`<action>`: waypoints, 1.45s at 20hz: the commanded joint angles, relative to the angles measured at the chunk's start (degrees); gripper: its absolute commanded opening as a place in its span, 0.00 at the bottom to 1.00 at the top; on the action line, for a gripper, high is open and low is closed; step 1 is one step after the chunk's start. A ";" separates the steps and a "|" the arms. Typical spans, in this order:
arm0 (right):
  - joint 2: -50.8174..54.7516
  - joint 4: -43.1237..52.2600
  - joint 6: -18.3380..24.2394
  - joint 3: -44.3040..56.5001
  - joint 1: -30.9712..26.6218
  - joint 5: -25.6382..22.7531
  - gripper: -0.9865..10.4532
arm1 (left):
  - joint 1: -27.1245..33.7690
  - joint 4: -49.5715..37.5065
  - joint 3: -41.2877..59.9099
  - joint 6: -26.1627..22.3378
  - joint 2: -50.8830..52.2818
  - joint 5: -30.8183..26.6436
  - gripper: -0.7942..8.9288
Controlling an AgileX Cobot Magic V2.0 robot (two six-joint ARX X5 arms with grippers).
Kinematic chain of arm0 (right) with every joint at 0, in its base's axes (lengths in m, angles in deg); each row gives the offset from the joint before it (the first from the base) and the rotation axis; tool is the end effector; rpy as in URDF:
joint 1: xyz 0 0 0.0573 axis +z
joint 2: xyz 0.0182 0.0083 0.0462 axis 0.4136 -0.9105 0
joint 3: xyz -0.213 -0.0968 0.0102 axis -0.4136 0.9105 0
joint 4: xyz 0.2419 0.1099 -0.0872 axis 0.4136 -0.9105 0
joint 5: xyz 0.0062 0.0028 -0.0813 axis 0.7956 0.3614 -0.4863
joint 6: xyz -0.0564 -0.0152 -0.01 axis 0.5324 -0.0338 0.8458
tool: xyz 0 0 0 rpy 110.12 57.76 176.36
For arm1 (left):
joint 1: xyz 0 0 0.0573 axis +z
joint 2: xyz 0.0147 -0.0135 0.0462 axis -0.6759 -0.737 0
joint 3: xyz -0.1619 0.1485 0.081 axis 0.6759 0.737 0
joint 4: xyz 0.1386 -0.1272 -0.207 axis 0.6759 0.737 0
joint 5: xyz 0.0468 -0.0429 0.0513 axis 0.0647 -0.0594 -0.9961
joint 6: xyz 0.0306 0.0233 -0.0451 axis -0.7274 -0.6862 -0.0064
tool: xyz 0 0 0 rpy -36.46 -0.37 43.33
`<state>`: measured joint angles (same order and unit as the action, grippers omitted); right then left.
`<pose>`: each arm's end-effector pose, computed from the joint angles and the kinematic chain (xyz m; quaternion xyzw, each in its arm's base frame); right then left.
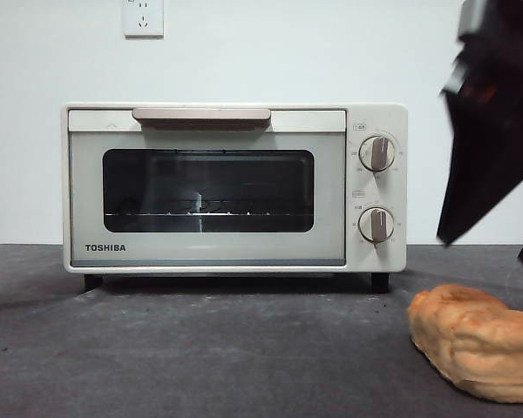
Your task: The left arm flap open the oven, the right arm pick bread and place it into oven, the left arm flap close the oven
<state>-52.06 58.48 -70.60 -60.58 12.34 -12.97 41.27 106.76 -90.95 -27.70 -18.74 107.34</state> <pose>0.1795 0.1353 0.1640 0.0540 0.4725 0.1974 0.8573 0.1818 -0.0180 0.3159 -0.0757 0.2568 -0.1825 0.9461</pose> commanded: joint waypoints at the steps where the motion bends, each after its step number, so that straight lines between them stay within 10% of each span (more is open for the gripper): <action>1: -4.02 3.26 -1.81 -0.26 1.99 -2.64 0.42 | -0.07 -0.44 -1.29 -0.74 -0.26 0.44 0.10; 14: -18.53 9.09 -2.27 -0.28 2.86 -6.54 0.40 | -0.07 -0.44 -1.29 -0.72 -0.26 0.44 0.10; 29: -6.21 5.62 0.24 -4.44 2.86 -6.10 0.27 | -7.63 -7.39 -1.46 2.19 -3.34 0.66 0.10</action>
<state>-57.65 63.76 -71.23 -64.43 14.64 -19.05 33.40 99.75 -91.19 -26.17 -21.89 107.71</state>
